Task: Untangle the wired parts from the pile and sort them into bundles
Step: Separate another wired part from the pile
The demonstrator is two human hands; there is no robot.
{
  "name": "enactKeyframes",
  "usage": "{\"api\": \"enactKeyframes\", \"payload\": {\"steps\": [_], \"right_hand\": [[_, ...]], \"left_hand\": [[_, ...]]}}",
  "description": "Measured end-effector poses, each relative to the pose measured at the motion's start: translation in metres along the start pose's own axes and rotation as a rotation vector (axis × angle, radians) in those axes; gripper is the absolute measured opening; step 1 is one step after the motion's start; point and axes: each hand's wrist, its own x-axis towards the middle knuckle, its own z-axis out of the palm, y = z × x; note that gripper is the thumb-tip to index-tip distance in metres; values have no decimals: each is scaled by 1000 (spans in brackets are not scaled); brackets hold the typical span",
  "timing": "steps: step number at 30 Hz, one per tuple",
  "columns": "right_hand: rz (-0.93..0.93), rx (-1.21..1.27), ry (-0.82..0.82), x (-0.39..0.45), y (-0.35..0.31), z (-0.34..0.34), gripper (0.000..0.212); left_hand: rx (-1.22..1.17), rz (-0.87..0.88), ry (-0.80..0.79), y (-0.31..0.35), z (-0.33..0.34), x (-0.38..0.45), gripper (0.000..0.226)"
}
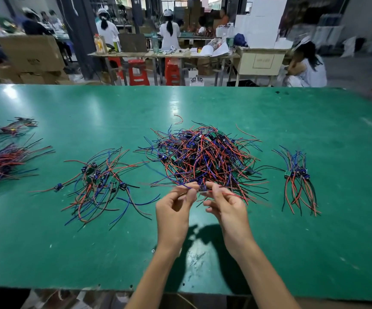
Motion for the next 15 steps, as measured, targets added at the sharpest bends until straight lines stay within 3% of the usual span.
{"api": "enactKeyframes", "payload": {"steps": [2, 4, 6, 8, 10, 12, 15], "right_hand": [[19, 40, 14, 9, -3, -3, 14], [77, 75, -15, 16, -6, -9, 13], [117, 51, -71, 22, -9, -18, 14], [115, -54, -146, 26, -9, -27, 20], [76, -200, -214, 28, -6, -33, 24], [33, -302, -283, 28, 0, -36, 22], [-43, -383, -315, 27, 10, -37, 28]], "left_hand": [[124, 107, -107, -4, -11, 0, 12], [304, 217, -201, -8, -23, 3, 27], [402, 210, -202, -12, -32, 3, 39], [407, 78, -152, -12, -37, 4, 29], [246, -185, -172, -8, -32, 5, 26], [120, -428, -296, -5, -22, 5, 43], [44, -583, -452, -5, -9, -1, 38]]}}
